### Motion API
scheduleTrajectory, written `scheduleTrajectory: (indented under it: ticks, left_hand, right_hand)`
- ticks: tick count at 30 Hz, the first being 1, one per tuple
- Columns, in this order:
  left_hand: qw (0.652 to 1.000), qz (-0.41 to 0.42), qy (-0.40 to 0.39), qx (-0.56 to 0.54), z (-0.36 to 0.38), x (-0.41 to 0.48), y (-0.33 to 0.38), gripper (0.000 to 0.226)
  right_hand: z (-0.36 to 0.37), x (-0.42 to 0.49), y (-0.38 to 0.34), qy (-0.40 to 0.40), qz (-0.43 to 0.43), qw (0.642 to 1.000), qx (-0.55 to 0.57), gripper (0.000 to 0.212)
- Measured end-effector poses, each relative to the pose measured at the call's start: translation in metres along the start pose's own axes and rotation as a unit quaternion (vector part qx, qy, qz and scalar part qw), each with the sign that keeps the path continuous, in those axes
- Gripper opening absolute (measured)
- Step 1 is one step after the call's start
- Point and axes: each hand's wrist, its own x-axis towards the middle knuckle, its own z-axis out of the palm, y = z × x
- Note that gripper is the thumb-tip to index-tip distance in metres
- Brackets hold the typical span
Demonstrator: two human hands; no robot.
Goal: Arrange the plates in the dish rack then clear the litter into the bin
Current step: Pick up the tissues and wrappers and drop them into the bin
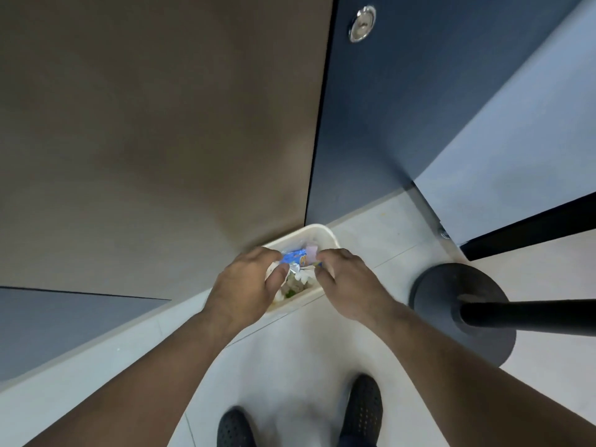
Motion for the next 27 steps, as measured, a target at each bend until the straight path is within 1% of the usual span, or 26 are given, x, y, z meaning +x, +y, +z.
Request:
scheduleTrajectory:
  ticks: [5,9,14,16,18,23,27]
  left_hand:
    - [1.0,0.005,0.008,-0.006,-0.073,-0.033,0.039,0.033]
    - [1.0,0.021,0.007,0.01,-0.138,-0.067,0.069,0.036]
    - [0.999,0.033,0.039,0.006,-0.226,-0.112,0.102,0.033]
    - [0.999,0.033,0.038,0.013,-0.259,-0.128,0.113,0.038]
    - [0.997,0.05,0.06,0.028,-0.292,-0.14,0.123,0.044]
    - [0.987,0.101,0.123,0.033,-0.378,-0.161,0.144,0.048]
    - [0.979,0.109,0.171,0.014,-0.432,-0.173,0.145,0.037]
  right_hand:
    - [-0.063,-0.05,-0.059,0.013,-0.007,1.0,-0.006,0.035]
    - [-0.115,-0.089,-0.11,0.033,-0.026,0.999,-0.015,0.035]
    - [-0.186,-0.135,-0.178,0.049,-0.052,0.997,-0.024,0.037]
    - [-0.211,-0.152,-0.206,0.057,-0.068,0.996,-0.032,0.038]
    - [-0.235,-0.167,-0.235,0.073,-0.087,0.993,-0.044,0.038]
    - [-0.288,-0.194,-0.302,0.111,-0.123,0.985,-0.043,0.037]
    - [-0.315,-0.206,-0.342,0.146,-0.144,0.978,-0.045,0.036]
